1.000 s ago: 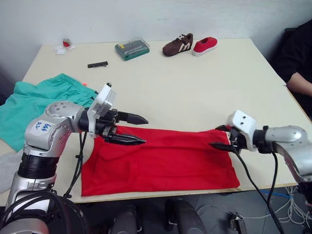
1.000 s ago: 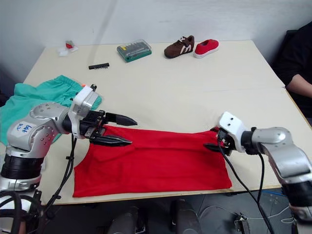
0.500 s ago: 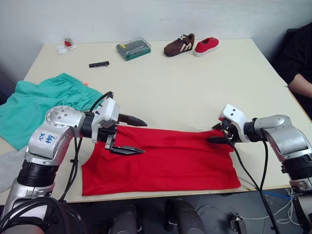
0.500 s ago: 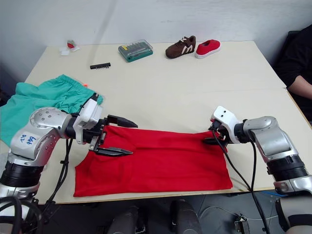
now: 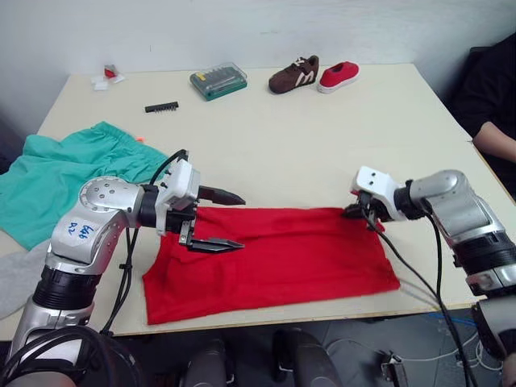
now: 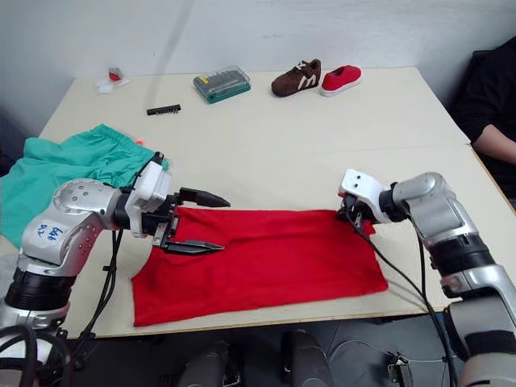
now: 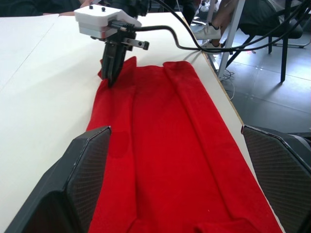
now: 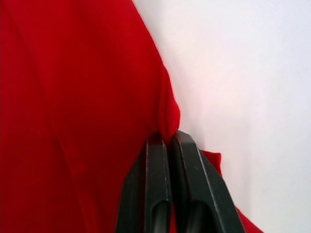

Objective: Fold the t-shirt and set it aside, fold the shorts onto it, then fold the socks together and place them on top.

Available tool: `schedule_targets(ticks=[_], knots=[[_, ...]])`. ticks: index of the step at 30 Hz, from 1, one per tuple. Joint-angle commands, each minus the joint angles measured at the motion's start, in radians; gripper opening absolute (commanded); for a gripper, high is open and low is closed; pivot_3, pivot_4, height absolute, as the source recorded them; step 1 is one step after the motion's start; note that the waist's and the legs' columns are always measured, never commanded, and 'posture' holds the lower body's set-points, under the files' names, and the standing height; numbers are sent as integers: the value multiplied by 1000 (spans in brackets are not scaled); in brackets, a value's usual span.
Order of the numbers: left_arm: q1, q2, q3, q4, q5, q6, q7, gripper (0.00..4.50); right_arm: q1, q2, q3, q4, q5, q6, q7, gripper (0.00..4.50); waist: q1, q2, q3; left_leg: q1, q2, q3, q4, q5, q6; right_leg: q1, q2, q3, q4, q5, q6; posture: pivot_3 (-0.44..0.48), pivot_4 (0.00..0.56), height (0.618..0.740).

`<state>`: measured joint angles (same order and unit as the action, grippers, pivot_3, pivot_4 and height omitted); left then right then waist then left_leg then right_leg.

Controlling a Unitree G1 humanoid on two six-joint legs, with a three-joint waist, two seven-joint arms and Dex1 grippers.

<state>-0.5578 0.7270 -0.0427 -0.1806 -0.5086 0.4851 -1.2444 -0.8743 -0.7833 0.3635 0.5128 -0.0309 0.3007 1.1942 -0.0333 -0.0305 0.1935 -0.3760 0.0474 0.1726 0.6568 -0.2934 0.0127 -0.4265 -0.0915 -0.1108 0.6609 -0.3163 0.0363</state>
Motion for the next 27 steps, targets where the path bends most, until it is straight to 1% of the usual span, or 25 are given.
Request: schedule_targets(ticks=[1,3,6,8,10,13,16,17,18,21,22,23,25,26,27], knots=[[-21,-12,14,-10,-2,-20,22,4500,-189,100,72,310,-141,-226,-57,30,-10,0,0,0,0,1,0,0,0,0,0,0,0,0,0,0,150,740],[-23,-22,19,-9,2,-23,41,4500,-296,169,101,504,-209,-343,-133,30,-20,0,0,0,0,1,1,0,0,0,0,1,2,0,0,0,150,740],[-17,-30,32,-29,-6,-12,70,4500,-381,232,115,672,-270,-480,-209,30,-23,0,0,0,0,1,0,1,-1,-1,0,0,2,0,-1,0,150,740],[-8,-29,45,-48,-19,0,89,4500,-415,265,116,735,-305,-555,-270,30,-23,0,0,0,0,1,-2,1,-1,-2,0,0,1,0,-1,0,150,740],[6,-24,56,-64,-23,6,106,4500,-441,289,113,774,-335,-578,-322,30,-25,0,0,-1,0,1,-2,1,-1,-1,0,1,0,0,-1,0,150,740],[22,-17,67,-77,-24,10,119,4500,-458,303,97,803,-361,-596,-354,30,-26,1,0,0,0,1,-2,1,-1,-1,0,1,1,0,-1,0,150,740],[16,-17,68,-58,-20,5,117,4500,-464,290,64,807,-357,-598,-367,754,-24,1,0,0,0,0,-1,1,-1,-1,0,1,2,0,-1,0,150,740],[11,-18,66,-48,-18,2,115,4500,-466,285,57,806,-358,-600,-375,1049,-24,1,0,0,0,0,-1,1,-1,-1,0,1,2,0,-1,0,150,740],[3,-20,64,-33,-14,-3,112,4500,-467,278,49,803,-356,-601,-385,1445,-24,1,0,0,0,0,-1,1,-1,-1,0,1,2,0,-1,0,150,740],[-63,-38,42,74,7,-24,88,4500,-471,223,-11,761,-315,-593,-392,2405,-22,2,1,-1,0,1,-1,1,-1,-2,0,1,1,0,-1,0,150,740],[-88,-43,33,120,15,-34,74,4500,-466,199,-32,736,-299,-589,-378,2643,-20,2,1,-1,0,0,-1,1,-1,-2,0,1,1,0,-1,0,150,740],[-104,-46,28,150,20,-42,64,4500,-461,184,-46,718,-291,-586,-366,3034,-18,3,2,-1,0,0,-1,1,-1,-2,0,0,1,0,-1,0,150,740],[-149,-54,13,241,39,-69,31,4500,-426,140,-102,626,-243,-526,-322,3745,-17,3,2,-1,0,0,-1,1,0,-1,0,0,1,0,-1,0,150,740],[-185,-57,-4,313,60,-92,1,4500,-356,104,-165,474,-173,-401,-268,4045,-17,3,2,-1,0,0,-2,1,0,-2,0,0,1,0,-1,0,150,740],[-211,-60,-16,366,77,-111,-22,4500,-300,79,-210,354,-122,-303,-230,4455,-15,3,2,-1,0,0,-2,1,0,-2,0,0,1,0,-1,0,150,740]])
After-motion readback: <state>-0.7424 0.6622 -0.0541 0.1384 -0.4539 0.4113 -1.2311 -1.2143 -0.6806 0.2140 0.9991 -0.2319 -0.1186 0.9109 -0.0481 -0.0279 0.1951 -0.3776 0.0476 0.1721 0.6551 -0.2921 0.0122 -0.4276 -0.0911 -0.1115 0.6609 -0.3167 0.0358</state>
